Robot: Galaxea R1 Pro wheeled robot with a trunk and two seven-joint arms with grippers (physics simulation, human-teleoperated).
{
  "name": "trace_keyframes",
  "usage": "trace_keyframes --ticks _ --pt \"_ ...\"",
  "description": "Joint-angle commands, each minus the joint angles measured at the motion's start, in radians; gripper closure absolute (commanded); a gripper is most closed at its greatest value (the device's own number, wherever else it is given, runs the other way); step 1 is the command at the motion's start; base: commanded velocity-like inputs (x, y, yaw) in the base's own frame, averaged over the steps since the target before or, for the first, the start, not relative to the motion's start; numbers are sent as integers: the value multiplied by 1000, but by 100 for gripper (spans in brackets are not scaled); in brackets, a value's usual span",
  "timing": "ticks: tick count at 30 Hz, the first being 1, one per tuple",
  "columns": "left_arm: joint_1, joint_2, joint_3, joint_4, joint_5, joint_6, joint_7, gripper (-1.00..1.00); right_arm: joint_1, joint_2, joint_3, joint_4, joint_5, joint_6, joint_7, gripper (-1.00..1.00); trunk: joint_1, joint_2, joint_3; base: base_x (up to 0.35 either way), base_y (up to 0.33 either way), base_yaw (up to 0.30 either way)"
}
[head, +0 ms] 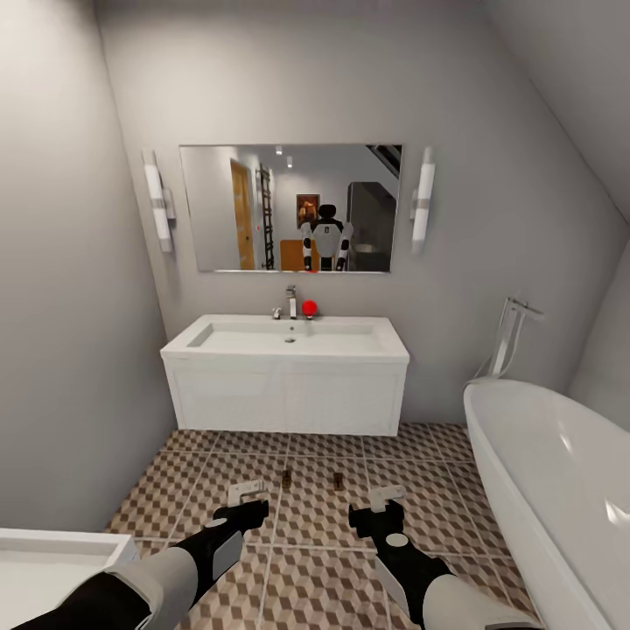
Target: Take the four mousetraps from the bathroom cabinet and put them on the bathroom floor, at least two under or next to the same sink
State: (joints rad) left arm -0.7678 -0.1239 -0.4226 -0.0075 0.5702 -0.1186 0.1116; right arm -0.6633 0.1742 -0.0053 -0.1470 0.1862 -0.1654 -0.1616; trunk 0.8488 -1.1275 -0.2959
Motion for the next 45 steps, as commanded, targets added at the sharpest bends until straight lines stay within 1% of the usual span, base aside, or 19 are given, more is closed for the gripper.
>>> trace_keyframes --ticks 1,27,35,40,45 --pt "-1 0 -8 0 7 -3 3 -100 -1 0 -1 1 9 -2 -6 -100 -4 6 2 0 0 0" --pt "-1 0 -8 0 7 -3 3 -100 -1 0 -1 3 4 4 -11 -100 -104 188 83 0 0 0" --pt "-1 0 -8 0 7 -3 3 -100 -1 0 -1 4 3 11 -27 -100 -104 188 83 0 0 21" --pt "-1 0 -8 0 7 -4 3 -100 -1 0 1 4 4 14 -38 -100 -104 188 83 0 0 196" --pt "-1 0 -8 1 7 -4 3 -100 -1 0 2 5 6 15 -65 -100 -104 188 83 0 0 266"
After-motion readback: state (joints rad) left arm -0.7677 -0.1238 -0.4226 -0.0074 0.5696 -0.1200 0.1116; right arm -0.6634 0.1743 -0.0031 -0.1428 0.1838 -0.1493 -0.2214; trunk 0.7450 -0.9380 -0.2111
